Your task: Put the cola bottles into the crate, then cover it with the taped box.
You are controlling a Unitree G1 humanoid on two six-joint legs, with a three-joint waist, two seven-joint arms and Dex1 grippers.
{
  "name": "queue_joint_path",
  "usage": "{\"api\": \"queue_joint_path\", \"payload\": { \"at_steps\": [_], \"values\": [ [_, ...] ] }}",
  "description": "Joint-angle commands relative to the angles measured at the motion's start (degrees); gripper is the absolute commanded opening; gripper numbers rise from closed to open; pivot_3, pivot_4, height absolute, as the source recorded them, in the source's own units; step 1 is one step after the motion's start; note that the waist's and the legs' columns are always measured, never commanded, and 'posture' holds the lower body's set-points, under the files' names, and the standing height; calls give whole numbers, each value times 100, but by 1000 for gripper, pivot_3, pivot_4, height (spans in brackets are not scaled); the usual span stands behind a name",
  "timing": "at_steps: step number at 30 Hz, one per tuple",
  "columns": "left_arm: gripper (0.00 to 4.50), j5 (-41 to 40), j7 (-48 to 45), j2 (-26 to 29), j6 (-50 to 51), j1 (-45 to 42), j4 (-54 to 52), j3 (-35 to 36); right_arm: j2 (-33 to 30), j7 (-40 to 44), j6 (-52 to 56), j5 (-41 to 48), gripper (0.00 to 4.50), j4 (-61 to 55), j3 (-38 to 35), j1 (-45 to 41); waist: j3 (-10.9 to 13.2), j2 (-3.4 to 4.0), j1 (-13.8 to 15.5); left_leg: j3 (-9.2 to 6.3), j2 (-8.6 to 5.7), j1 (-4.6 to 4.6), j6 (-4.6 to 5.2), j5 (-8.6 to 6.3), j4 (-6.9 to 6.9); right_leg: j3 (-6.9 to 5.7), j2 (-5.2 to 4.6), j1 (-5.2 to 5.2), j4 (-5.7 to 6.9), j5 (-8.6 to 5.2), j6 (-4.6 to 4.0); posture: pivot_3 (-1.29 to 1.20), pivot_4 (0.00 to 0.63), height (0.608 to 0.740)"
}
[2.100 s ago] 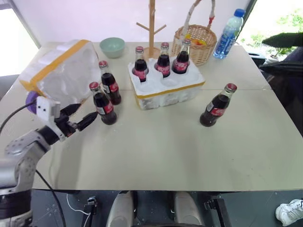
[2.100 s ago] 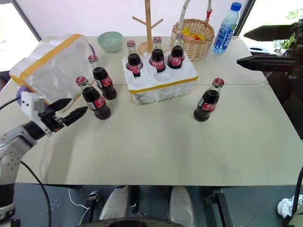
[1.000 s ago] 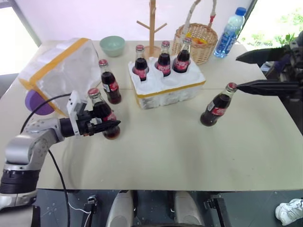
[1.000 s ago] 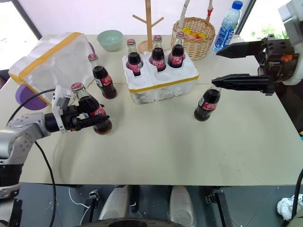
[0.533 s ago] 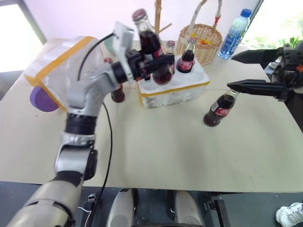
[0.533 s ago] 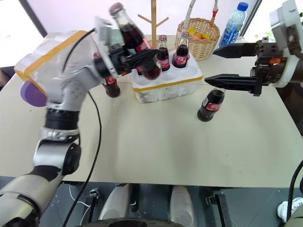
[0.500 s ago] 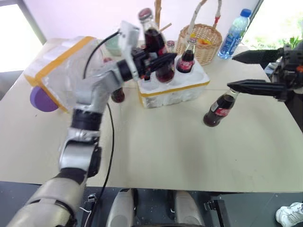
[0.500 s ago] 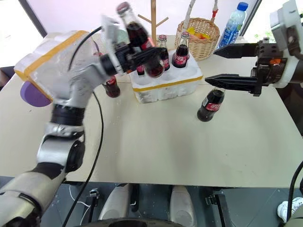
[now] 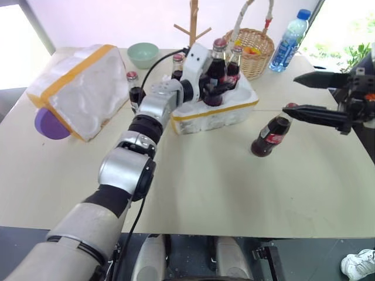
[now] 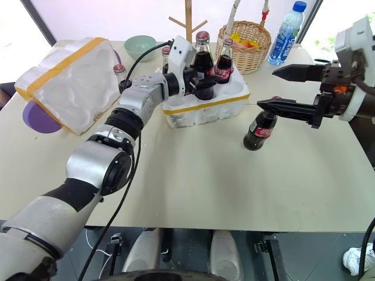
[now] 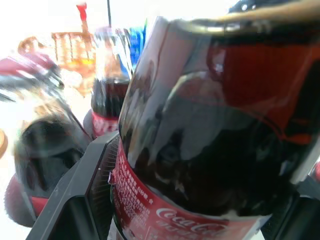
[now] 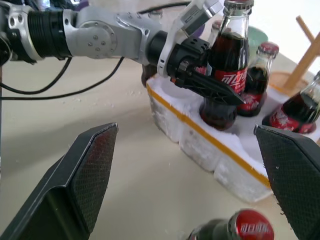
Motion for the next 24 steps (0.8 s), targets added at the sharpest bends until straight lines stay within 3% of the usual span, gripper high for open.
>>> {"api": "queue_joint_path", "payload": {
  "at_steps": [1, 3, 5, 7, 11, 13, 16, 20, 24],
  "values": [
    [2920, 266, 172, -100, -100, -225, 219, -34, -43, -71, -198, -36, 4500, 24, -138, -144, 0, 0, 2, 0, 0, 0, 0, 0, 0, 0, 0, 0, 0, 0, 0, 0, 150, 740],
    [2920, 383, 442, -144, -34, -240, 403, 6, -19, -95, -258, -72, 4500, 83, -50, -194, 0, 0, 9, -1, 1, 0, 0, 0, -1, -1, 0, 0, 0, 0, 0, 0, 150, 740],
    [3942, 474, 641, -158, 4, -235, 536, 49, 14, -120, -298, -77, 4500, 144, 29, -262, 0, 0, 1, -1, 0, 0, 0, 0, 0, 0, 0, 0, 0, 0, 0, 0, 150, 740],
    [4454, 555, 723, -134, 11, -224, 572, 59, 41, -139, -335, -97, 4500, 200, 113, -332, 0, 0, 2, -1, 0, 1, 1, 0, 0, 0, 0, 0, 1, 0, 0, 0, 150, 740],
    [4454, 94, 85, 82, 18, -108, -7, 469, 97, -168, -383, -112, 4500, 285, 224, -432, -2, 2, -7, -1, 0, 5, 0, 0, 0, 0, 0, 3, 3, 0, 0, 0, 150, 740],
    [4454, -279, -607, 265, 153, 241, -868, 630, 114, -171, -393, -118, 4500, 304, 238, -441, -2, 3, -11, -1, 1, 5, 0, 0, -1, 0, 0, 2, 5, 0, 0, 0, 150, 740],
    [4454, -1108, -1301, 826, 1161, 1495, -3442, 796, 154, -165, -390, -112, 4500, 302, 211, -394, -3, 6, -46, -2, 4, 5, -3, 1, -3, 0, 0, 1, 8, 0, -1, 0, 150, 740],
    [4454, -2139, -1232, 1658, 2569, 3105, -6171, 1222, 195, -150, -424, -122, 4500, 314, 206, -338, -4, 7, -103, -5, 6, 7, -5, 3, -7, 5, 1, 2, 10, 0, -1, 0, 150, 740],
    [4454, -2924, -613, 2381, 3641, 4362, -7691, 2017, 276, -129, -499, -171, 4500, 386, 288, -350, -3, 7, -92, -10, 5, 8, -5, 3, 9, 4, -1, 13, 14, 1, -1, 0, 150, 740]
  ]
}}
